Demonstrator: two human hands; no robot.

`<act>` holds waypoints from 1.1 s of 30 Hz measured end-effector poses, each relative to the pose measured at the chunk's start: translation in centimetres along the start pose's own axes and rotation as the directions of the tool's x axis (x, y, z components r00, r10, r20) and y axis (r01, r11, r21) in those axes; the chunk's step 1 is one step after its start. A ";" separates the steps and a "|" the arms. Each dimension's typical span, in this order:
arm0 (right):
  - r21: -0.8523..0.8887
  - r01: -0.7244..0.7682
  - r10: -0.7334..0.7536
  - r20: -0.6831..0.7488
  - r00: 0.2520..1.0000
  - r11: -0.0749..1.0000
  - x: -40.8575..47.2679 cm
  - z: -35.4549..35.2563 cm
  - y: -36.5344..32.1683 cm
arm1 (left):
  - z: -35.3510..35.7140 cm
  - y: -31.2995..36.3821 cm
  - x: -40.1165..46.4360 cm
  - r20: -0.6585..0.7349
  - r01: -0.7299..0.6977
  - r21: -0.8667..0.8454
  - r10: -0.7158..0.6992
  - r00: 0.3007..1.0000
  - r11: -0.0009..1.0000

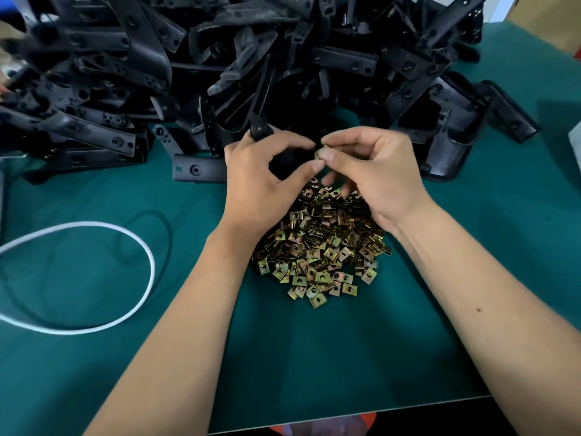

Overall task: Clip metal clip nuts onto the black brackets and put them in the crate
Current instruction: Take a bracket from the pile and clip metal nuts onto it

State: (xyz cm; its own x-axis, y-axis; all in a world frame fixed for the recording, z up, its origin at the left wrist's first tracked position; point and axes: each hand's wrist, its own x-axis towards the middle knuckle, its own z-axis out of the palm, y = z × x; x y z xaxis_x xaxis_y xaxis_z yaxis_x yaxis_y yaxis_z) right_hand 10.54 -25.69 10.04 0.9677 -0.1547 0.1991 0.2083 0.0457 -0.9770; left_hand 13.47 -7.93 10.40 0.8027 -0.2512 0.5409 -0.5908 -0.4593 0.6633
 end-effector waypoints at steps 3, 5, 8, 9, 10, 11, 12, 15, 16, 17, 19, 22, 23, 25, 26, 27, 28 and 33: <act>0.031 -0.039 0.039 -0.001 0.999 0.999 0.0 -0.1 0.2 | 0.0 0.1 0.0 0.019 -0.018 0.018 0.018 1.000 1.000; 0.041 -0.060 0.060 0.001 0.998 0.997 -0.1 -0.1 0.4 | 0.0 -0.1 0.1 0.024 -0.035 0.058 0.034 0.999 0.998; -0.004 -0.076 0.076 0.008 0.997 0.997 -0.1 0.0 0.5 | -0.1 -0.4 0.1 0.033 -0.066 0.155 0.062 0.998 0.986; -0.031 -0.066 0.066 -0.002 0.998 0.997 0.0 0.0 0.6 | -0.1 -0.4 0.0 0.035 -0.078 0.175 0.072 0.997 0.981; -0.048 -0.052 0.051 -0.018 0.999 0.997 0.0 0.0 0.6 | -0.1 -0.5 0.0 0.037 -0.087 0.184 0.082 0.996 0.979; -0.046 -0.041 0.039 -0.035 0.999 0.998 0.1 0.0 0.5 | -0.1 -0.5 0.0 0.038 -0.092 0.176 0.087 0.996 0.980; -0.023 -0.040 0.039 -0.050 0.998 0.999 0.2 -0.1 0.4 | -0.2 -0.7 0.1 0.038 -0.091 0.152 0.086 0.996 0.984; 0.034 -0.066 0.068 -0.071 0.995 0.997 0.3 -0.6 0.3 | -0.5 -1.1 0.3 0.080 -0.070 0.085 0.063 0.995 0.994; 0.031 -0.072 0.074 -0.065 0.995 0.997 0.2 -0.6 0.3 | -0.5 -1.1 0.3 0.101 -0.062 0.081 0.054 0.993 0.995; 0.028 -0.072 0.073 -0.051 0.996 0.997 0.1 -0.5 0.3 | -0.4 -1.1 0.3 0.110 -0.055 0.072 0.047 0.993 0.996; 0.030 -0.056 0.056 -0.014 0.998 0.998 0.0 -0.1 0.4 | 0.1 -1.2 0.1 0.091 -0.015 0.026 0.013 0.996 1.000; 0.047 -0.041 0.040 0.018 0.999 0.998 -0.1 0.2 0.2 | 0.7 -1.4 0.0 0.058 0.066 0.055 -0.069 0.996 0.996; 0.055 -0.044 0.043 0.020 0.999 0.998 -0.1 0.2 0.2 | 0.8 -1.3 -0.1 0.036 0.087 0.097 -0.091 0.995 0.991; 0.049 -0.041 0.041 0.017 0.999 0.998 -0.1 0.1 0.2 | 1.1 -1.2 -0.2 -0.037 0.126 0.181 -0.122 0.992 0.975; 0.034 -0.033 0.033 0.011 0.999 0.999 0.0 0.1 0.2 | 1.2 -1.1 -0.2 -0.062 0.151 0.206 -0.141 0.988 0.967; 0.013 -0.022 0.022 0.001 1.000 1.000 0.0 0.1 0.2 | 1.2 -1.0 -0.2 -0.071 0.181 0.213 -0.169 0.983 0.960; -0.007 -0.007 0.007 -0.010 1.000 1.000 0.0 0.0 0.2 | 1.2 -1.0 -0.2 -0.068 0.210 0.202 -0.200 0.977 0.957; -0.086 0.075 -0.077 -0.023 0.997 0.993 0.1 -0.1 0.2 | 0.5 -1.2 0.2 0.011 0.139 0.123 -0.142 0.990 0.983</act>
State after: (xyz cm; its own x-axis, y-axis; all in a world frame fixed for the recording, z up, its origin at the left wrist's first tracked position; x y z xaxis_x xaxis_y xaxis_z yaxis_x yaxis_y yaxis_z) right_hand 10.67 -25.75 9.88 0.9453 -0.1802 0.2718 0.2670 -0.0513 -0.9623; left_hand 14.35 -7.85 9.46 0.8792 -0.1929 0.4356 -0.4584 -0.5912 0.6636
